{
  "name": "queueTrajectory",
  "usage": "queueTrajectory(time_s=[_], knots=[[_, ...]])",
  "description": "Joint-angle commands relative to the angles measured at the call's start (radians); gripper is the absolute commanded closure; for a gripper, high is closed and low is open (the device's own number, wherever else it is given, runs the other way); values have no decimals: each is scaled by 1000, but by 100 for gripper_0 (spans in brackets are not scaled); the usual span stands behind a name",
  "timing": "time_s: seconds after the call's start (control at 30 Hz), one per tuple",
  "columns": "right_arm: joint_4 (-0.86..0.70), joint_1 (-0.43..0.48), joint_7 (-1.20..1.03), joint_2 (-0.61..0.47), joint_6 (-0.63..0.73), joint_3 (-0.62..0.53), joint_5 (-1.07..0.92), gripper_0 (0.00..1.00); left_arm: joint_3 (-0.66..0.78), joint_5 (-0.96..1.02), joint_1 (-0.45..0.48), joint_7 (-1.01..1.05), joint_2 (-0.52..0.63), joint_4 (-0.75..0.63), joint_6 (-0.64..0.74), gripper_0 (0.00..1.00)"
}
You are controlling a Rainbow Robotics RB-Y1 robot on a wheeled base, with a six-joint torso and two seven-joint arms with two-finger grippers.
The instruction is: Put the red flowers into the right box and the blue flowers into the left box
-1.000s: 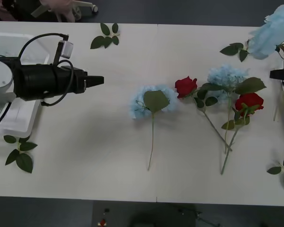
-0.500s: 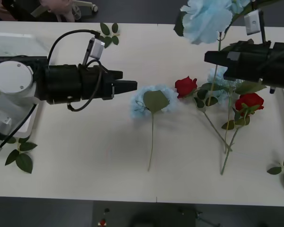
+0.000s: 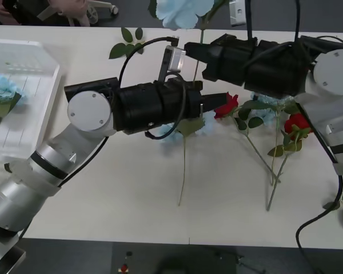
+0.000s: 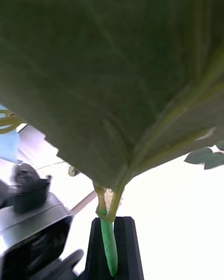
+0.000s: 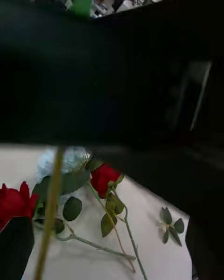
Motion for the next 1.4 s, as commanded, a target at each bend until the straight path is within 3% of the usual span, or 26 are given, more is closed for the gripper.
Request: queueTrajectory(time_s=[0.03,0.7,0.8,0.97,1.03,1.17,1.27,1.4], knots=[[5,-32,-4,-21,-37,39,-5,100,16,16,-37,7,9,-13,-8,100],[8,-34,-15,-43,-40,44,-30,100,16,28,-37,4,34,-13,-29,100],[8,-34,-15,-44,-38,44,-30,77,16,30,-42,2,44,-15,-29,100],[11,-37,-15,-52,-38,44,-38,12,16,31,-46,-2,72,-22,-29,100],[11,-40,-15,-55,-38,44,-38,1,16,31,-46,-2,84,-25,-29,100],[11,-48,-15,-60,-38,44,-45,0,11,22,-43,-2,145,-25,-28,100],[8,-51,-15,-63,-38,44,-47,0,-5,76,-42,1,305,-25,-28,100],[11,-51,-20,-89,-23,44,-50,0,-28,246,-29,-1,598,-25,0,100]])
